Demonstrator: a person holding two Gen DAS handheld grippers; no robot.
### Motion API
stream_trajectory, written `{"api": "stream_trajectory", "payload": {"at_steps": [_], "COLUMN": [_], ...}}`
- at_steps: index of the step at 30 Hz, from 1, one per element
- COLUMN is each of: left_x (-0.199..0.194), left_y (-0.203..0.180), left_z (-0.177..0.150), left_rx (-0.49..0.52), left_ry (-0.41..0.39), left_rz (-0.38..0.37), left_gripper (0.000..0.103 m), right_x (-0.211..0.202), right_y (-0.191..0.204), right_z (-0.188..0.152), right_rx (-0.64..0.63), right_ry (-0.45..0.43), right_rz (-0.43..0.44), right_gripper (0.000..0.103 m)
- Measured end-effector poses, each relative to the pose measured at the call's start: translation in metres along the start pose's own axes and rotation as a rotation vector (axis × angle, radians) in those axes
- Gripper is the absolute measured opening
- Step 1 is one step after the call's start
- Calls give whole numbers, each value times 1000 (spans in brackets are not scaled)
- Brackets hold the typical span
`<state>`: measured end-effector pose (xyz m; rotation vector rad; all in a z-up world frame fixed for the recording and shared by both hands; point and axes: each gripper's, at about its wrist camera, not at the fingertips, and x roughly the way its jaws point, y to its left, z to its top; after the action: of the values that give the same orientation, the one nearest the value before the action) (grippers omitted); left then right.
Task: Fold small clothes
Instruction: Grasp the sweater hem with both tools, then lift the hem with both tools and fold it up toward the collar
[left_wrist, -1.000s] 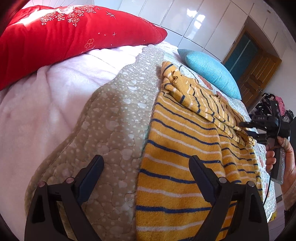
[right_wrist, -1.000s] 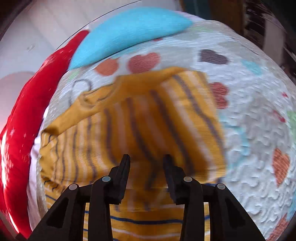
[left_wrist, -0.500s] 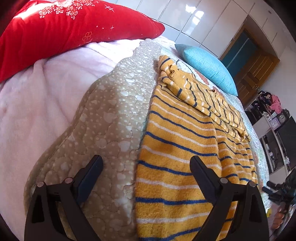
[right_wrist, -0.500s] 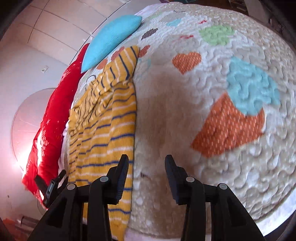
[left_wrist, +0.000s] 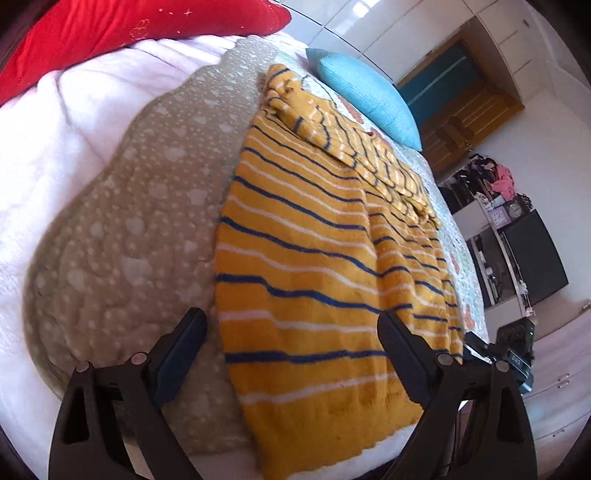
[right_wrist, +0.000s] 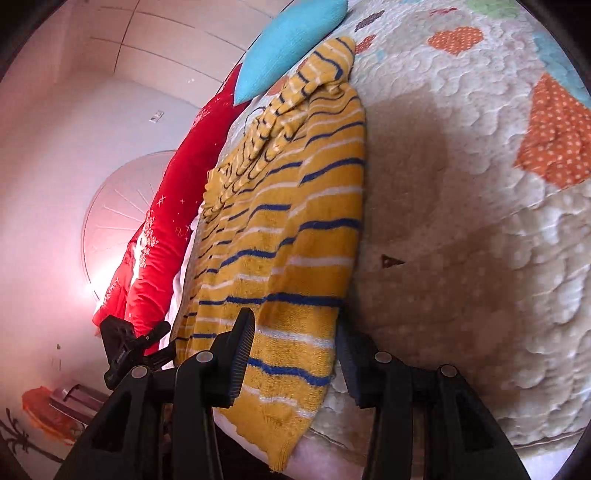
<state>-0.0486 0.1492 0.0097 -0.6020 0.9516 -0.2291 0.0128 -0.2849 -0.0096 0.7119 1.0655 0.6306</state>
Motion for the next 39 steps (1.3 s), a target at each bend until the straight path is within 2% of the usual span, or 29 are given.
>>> {"api": "stream_trajectory", "payload": {"at_steps": [4, 6, 8, 9, 11, 13, 14, 15, 16, 17, 20, 24, 31, 39], "left_x": [-3, -6, -6, -5, -1, 1, 3, 4, 6, 8, 4, -11, -41, -55], "left_y": [-8, -10, -11, -11, -14, -18, -19, -18, -15, -8, 3, -9, -27, -25], "left_z": [-16, -20, -24, -26, -29, -30, -30, -29, -28, -26, -27, -37, -70, -106], "left_rx": [7, 0, -25, -33, -27, -17, -19, -34, -61, -97, -197, -169, -134, -165], "left_ry": [1, 6, 28, 36, 38, 32, 30, 30, 30, 33, 25, 5, 22, 32], "left_rz": [-104, -125, -172, -178, -133, -80, -51, -23, 8, 27, 0, 52, 23, 23], "left_gripper": [92, 86, 79, 74, 68, 60, 51, 35, 26, 11, 8, 8, 8, 8], "right_x": [16, 24, 30, 32, 33, 37, 38, 42, 45, 47, 44, 27, -20, -35], "right_y": [10, 14, 21, 26, 32, 40, 43, 44, 43, 39, 31, 29, 8, 1], "right_z": [-9, -14, -21, -25, -33, -42, -45, -47, -47, -45, -41, -48, -75, -117], "right_rx": [1, 8, -19, -37, -63, -102, -124, -135, -127, -100, -38, -50, -15, -17], "right_ry": [20, 37, 41, 40, 33, 30, 23, 19, 16, 16, 14, 33, 23, 110], "right_rz": [86, 133, 130, 121, 103, 72, 39, 8, -12, -8, 47, 89, 119, 92], "right_gripper": [49, 48, 48, 48, 47, 40, 33, 27, 15, 14, 12, 12, 11, 11]}}
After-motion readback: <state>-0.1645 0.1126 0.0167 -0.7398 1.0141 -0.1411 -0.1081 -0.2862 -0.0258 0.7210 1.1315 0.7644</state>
